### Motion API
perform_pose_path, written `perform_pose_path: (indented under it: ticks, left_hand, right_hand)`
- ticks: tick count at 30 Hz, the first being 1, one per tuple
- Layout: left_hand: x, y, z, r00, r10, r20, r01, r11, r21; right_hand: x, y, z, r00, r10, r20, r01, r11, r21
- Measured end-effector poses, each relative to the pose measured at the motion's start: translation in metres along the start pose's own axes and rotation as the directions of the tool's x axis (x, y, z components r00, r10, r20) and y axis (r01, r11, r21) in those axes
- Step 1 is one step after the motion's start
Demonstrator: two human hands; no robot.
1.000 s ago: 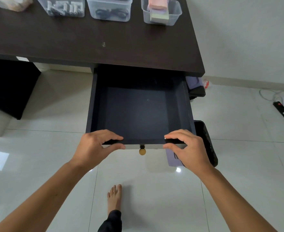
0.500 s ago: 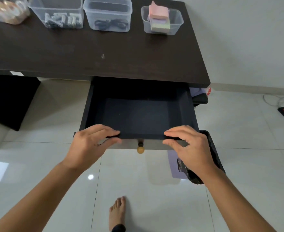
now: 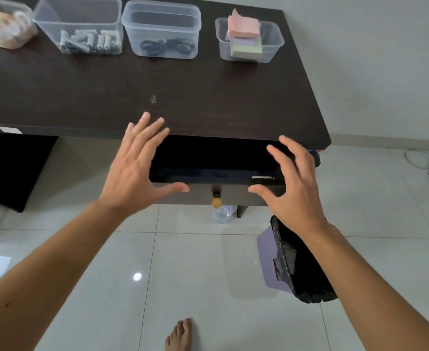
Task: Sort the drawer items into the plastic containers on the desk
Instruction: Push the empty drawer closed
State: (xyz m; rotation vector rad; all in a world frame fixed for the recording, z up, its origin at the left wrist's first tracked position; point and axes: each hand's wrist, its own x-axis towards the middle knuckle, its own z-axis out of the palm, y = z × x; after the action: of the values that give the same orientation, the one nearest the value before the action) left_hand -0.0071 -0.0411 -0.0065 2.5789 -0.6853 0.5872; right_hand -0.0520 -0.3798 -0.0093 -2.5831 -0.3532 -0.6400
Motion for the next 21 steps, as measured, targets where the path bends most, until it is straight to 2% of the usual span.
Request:
perform_pose_path:
  ticks: [2,5,10,16,21]
  left_hand:
    - [0.009,-0.013,0.003,0.998,0.02,0.052,-0.023,0.998,0.05]
    - [0.016,-0.023,0.012,0.999,0.048,-0.008,-0.048,0.998,0.046]
    - [0.023,-0.024,0.029,0.978,0.014,-0.209,-0.009,1.0,0.028]
    - [0.03,-0.022,0.039,0.945,0.008,-0.328,0.033,0.992,0.12]
    - [0.039,-0.014,0.057,0.874,-0.017,-0.485,0.131,0.971,0.201]
  right_hand:
    - [0.008,0.011,-0.001,0.997,0.008,0.083,-0.005,0.999,-0.043]
    - [0.02,0.026,0.007,0.994,-0.016,0.108,0.023,0.998,-0.06]
    - [0.035,0.034,0.024,0.996,-0.035,-0.087,0.031,0.998,-0.047]
    - [0.044,0.042,0.044,0.957,-0.065,-0.281,0.032,0.992,-0.119]
    - [0.057,0.036,0.059,0.917,-0.013,-0.398,-0.071,0.978,-0.195]
